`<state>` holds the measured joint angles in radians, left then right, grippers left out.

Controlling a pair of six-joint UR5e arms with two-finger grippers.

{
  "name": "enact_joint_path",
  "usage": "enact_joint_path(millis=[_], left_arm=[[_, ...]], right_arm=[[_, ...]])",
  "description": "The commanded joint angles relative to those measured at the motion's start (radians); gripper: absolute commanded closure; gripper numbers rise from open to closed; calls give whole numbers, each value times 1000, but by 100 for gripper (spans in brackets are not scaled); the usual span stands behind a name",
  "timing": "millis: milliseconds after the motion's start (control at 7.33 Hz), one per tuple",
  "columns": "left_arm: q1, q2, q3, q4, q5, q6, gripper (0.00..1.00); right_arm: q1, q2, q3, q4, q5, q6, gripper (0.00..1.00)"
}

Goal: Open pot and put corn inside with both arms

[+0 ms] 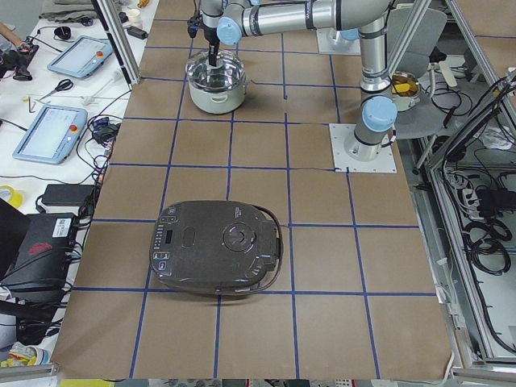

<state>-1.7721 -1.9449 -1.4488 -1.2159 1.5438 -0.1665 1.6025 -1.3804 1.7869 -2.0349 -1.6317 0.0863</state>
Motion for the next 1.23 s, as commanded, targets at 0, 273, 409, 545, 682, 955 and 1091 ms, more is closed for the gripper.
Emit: enact_joint_path(millis=[0, 273, 409, 545, 682, 955, 1091], left_arm=[[107, 68, 13, -72, -13, 21, 88], [309, 113, -17, -125, -21, 178, 88], [380, 118, -40, -125, -24, 261, 90], [425, 98, -80, -113, -28, 303, 91], [463, 86, -126, -47, -49, 339, 92], [532, 66, -209, 83, -95, 369, 92], [537, 51, -241, 126, -97, 372, 92]], right_arm=[[121, 33, -140, 102, 52, 160, 100], [210, 92, -228, 102, 59, 316, 100], [262, 134, -289, 98, 78, 372, 100], [299, 188, -379, 102, 119, 471, 100], [333, 258, -459, 113, 142, 524, 100], [376, 392, -596, 114, 133, 539, 100], [378, 409, -622, 119, 135, 521, 100]])
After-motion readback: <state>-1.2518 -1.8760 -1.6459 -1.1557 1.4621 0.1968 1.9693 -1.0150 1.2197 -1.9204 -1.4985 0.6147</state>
